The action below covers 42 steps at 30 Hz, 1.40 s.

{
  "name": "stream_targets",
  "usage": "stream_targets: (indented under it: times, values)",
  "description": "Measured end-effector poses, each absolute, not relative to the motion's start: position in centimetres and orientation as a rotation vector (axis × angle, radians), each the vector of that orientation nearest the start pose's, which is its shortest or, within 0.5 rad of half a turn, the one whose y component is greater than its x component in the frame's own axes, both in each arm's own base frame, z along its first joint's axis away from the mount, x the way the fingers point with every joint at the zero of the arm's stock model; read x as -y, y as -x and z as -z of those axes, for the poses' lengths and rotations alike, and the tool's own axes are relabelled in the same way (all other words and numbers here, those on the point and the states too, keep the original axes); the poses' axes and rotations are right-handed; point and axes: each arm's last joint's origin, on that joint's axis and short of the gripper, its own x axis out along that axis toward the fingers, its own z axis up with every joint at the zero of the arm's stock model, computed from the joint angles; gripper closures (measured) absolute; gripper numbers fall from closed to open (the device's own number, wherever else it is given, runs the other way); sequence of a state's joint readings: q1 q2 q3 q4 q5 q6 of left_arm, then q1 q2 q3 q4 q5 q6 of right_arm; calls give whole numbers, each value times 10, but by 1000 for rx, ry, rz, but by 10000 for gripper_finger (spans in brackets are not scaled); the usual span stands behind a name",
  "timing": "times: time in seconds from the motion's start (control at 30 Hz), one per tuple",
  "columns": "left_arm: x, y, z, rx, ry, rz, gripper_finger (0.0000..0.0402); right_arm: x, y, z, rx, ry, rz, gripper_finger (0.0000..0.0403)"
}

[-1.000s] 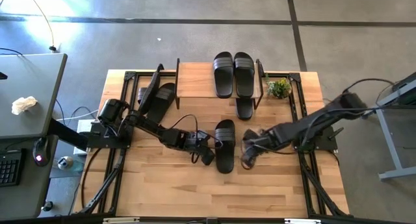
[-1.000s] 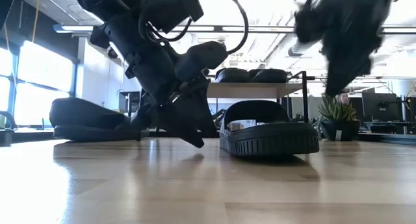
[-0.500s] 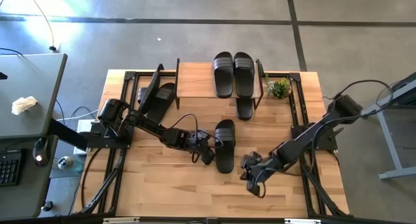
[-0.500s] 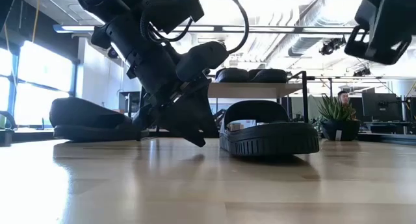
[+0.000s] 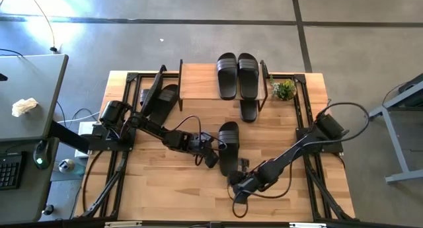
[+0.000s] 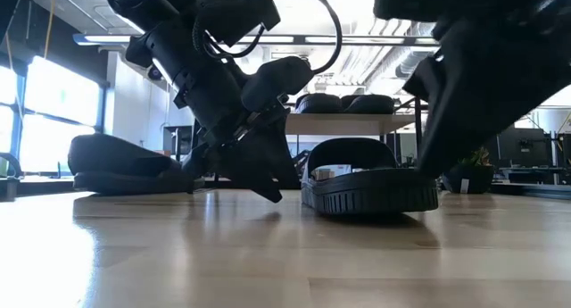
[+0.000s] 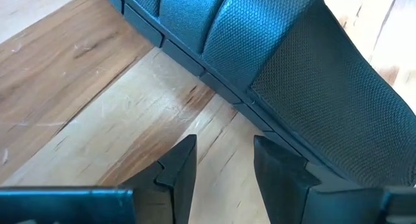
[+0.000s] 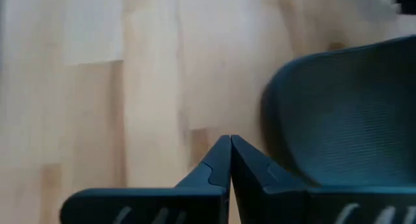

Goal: Pick and place slides into the shelf
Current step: Put the black slipper under the shelf

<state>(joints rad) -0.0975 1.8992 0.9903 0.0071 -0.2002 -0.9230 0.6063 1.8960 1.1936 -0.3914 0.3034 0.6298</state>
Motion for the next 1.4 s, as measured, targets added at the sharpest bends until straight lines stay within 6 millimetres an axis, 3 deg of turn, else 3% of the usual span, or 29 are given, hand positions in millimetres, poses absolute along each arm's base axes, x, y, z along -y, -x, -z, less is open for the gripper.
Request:
stream_targets:
  times: [0.47, 0.83, 1.27, 1.4]
  values:
    - [22, -362, -122, -764, 735, -509, 263, -187, -321, -152, -1023, -122, 167, 403]
    - [1, -364, -123, -738, 725, -536, 263, -152, -332, -150, -1046, -128, 318, 403]
    - [1, -364, -123, -751, 690, -517, 264, -122, -340, -149, -1060, -165, 438, 403]
    - [-8, -364, -123, -745, 674, -535, 264, -113, -343, -149, -1054, -180, 466, 403]
